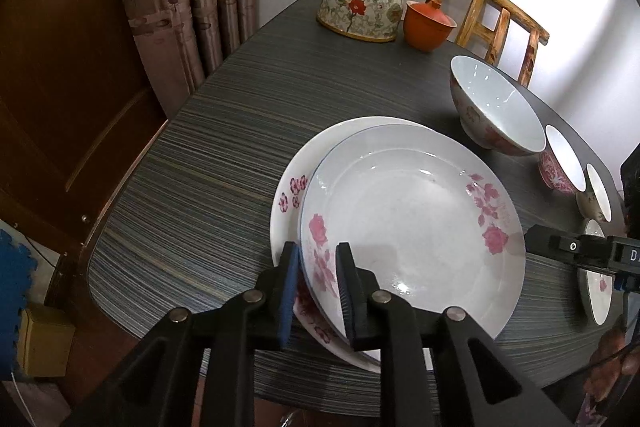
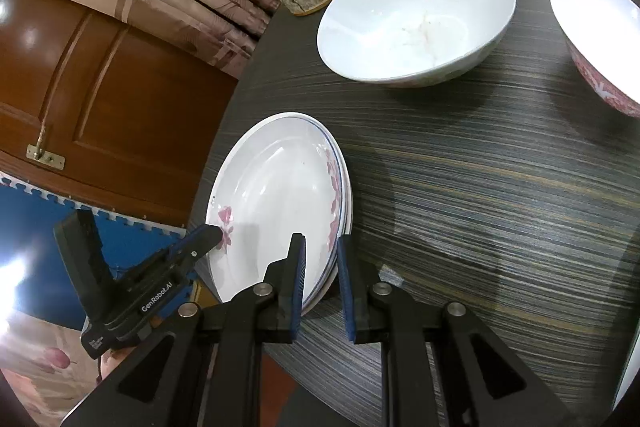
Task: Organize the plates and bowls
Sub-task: 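Lower the held plate onto the peony-print plate with both grippers, then open both grippers and move them to the small pink-flower plate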
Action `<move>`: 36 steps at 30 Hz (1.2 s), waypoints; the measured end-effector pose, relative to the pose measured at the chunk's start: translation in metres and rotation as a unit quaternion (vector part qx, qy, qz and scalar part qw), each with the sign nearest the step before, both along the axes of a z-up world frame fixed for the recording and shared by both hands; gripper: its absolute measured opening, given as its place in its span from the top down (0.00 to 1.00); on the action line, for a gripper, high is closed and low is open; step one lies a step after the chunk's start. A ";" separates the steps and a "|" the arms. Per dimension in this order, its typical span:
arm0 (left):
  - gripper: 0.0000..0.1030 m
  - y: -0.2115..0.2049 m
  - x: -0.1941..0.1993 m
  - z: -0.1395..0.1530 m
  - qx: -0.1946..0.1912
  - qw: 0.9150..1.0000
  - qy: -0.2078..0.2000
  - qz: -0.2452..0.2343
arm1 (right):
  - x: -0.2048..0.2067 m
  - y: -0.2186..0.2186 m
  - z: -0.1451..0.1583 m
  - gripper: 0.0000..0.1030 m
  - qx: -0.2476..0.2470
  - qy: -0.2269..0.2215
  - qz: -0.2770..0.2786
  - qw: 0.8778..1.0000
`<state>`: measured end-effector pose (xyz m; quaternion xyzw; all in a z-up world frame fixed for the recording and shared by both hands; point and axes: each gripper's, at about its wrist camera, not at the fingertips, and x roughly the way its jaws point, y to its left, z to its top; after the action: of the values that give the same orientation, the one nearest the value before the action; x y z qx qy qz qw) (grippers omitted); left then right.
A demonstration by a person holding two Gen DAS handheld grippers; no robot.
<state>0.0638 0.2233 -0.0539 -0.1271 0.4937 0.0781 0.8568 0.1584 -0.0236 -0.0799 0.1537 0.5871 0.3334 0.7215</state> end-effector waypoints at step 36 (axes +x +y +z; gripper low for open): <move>0.62 -0.202 0.007 0.031 -0.098 0.970 -0.033 -0.220 | -0.072 -0.273 0.045 0.74 -0.052 -0.084 -0.198 0.975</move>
<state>0.0705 0.0210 -0.0226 -0.1014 0.4860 -0.1653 0.8522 0.0864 -0.2970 -0.0351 0.2009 0.4986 0.1646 0.8270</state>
